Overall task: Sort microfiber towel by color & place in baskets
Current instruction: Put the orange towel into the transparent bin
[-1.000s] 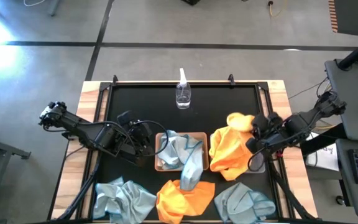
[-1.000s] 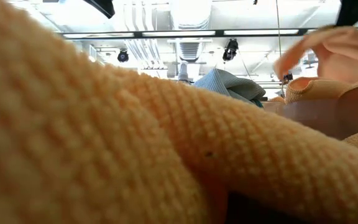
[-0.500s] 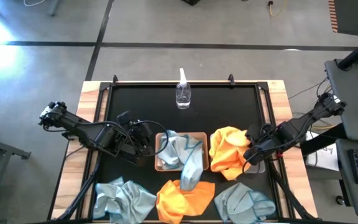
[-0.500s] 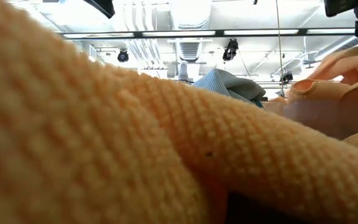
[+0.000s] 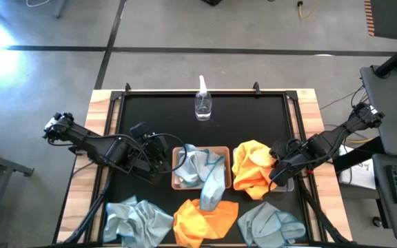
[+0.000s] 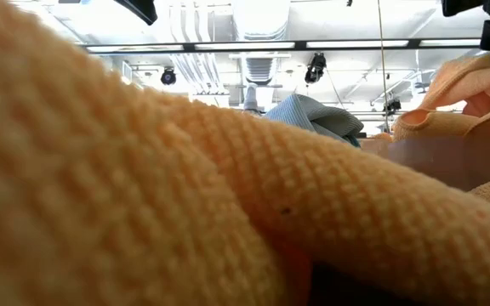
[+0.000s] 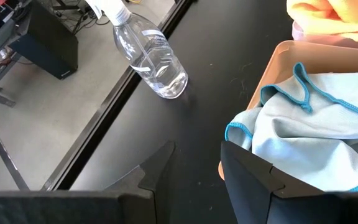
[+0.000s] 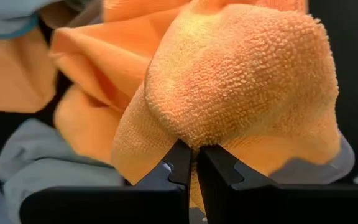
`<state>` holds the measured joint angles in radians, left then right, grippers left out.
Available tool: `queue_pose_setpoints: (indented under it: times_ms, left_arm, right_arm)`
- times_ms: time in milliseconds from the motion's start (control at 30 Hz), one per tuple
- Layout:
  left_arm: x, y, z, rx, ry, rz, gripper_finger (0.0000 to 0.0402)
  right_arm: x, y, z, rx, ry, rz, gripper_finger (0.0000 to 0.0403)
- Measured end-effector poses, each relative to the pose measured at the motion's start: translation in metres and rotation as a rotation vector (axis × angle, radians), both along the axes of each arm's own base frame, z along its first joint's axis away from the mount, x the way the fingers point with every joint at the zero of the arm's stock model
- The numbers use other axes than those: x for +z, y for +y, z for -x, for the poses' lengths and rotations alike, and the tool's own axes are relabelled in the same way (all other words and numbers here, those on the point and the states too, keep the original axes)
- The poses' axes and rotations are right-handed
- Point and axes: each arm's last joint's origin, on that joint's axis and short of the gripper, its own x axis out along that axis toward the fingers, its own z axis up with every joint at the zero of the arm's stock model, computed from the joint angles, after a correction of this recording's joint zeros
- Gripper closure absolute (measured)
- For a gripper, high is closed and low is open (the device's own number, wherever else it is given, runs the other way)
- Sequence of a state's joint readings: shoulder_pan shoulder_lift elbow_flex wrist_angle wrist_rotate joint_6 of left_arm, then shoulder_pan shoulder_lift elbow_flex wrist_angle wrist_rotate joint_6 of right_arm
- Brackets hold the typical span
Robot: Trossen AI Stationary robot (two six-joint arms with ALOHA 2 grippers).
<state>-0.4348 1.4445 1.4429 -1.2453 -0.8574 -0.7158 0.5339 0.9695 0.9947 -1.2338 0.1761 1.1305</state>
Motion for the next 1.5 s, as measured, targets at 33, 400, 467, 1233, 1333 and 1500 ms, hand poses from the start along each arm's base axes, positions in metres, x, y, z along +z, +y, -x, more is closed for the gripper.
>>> queue_pose_setpoints:
  times_ms: [33, 400, 467, 1233, 1333, 1500]
  left_arm:
    - [0.0, 0.0, 0.0, 0.0, 0.0, 0.0, 0.0288]
    - [0.0, 0.0, 0.0, 0.0, 0.0, 0.0, 0.0288]
    - [0.0, 0.0, 0.0, 0.0, 0.0, 0.0, 0.0288]
    - [0.0, 0.0, 0.0, 0.0, -0.001, 0.001, 0.0288]
    - [0.0, 0.0, 0.0, 0.0, -0.004, 0.003, 0.0288]
    - [0.0, 0.0, 0.0, -0.001, -0.003, 0.004, 0.0288]
  right_arm:
    - [0.0, 0.0, -0.001, 0.009, -0.005, -0.002, 0.039]
    - [0.0, -0.001, -0.002, 0.062, -0.035, 0.07, 0.039]
    - [0.0, -0.001, -0.002, 0.075, -0.035, 0.078, 0.039]
    - [0.004, 0.002, -0.014, 0.152, -0.099, -0.042, 0.039]
    - [0.004, 0.002, -0.018, 0.197, -0.118, -0.044, 0.039]
    - [0.005, -0.004, -0.02, 0.302, -0.142, 0.08, 0.0375]
